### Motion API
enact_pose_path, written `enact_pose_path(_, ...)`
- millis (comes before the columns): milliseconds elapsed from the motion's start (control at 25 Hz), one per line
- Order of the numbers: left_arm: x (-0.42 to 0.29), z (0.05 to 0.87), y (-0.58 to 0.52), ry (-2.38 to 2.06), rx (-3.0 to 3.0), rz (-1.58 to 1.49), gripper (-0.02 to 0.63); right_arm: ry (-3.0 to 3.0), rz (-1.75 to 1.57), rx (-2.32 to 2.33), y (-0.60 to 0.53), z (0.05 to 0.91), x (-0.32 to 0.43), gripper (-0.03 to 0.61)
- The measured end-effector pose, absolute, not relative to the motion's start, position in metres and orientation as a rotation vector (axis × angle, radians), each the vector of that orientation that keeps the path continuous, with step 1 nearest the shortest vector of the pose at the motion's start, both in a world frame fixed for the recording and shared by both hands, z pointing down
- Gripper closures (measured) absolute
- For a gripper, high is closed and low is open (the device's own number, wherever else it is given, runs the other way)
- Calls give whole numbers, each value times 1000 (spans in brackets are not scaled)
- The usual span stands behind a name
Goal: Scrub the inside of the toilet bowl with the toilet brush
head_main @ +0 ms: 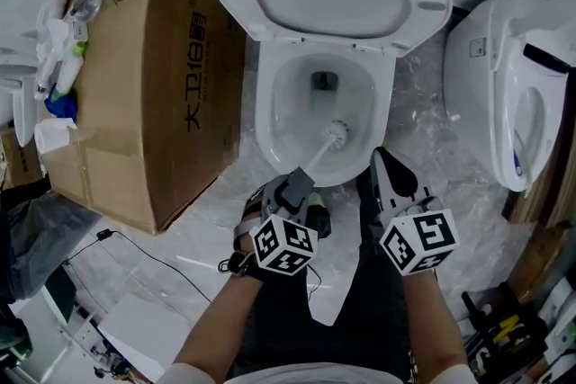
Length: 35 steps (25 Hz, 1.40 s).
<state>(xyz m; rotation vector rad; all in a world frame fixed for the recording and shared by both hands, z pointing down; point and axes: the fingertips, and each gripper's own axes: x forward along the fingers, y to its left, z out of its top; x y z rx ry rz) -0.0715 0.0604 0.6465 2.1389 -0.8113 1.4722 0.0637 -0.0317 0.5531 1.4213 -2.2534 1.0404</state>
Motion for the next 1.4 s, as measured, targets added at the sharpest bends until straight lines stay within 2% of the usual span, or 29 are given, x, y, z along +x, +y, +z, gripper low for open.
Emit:
enact_pose_path(240, -76, 633, 50, -903, 2094, 1380, 462, -2261, 1030, 1406, -35, 546, 63, 566)
enact_pose_path(840, -107, 696, 33, -913, 1974, 1664, 462, -2261, 1059, 1364, -38, 573, 65, 566)
enact_pose_path(1400, -118, 714, -33, -1163, 1912, 1462, 462, -2246, 1076, 1374, -53, 600, 80, 566)
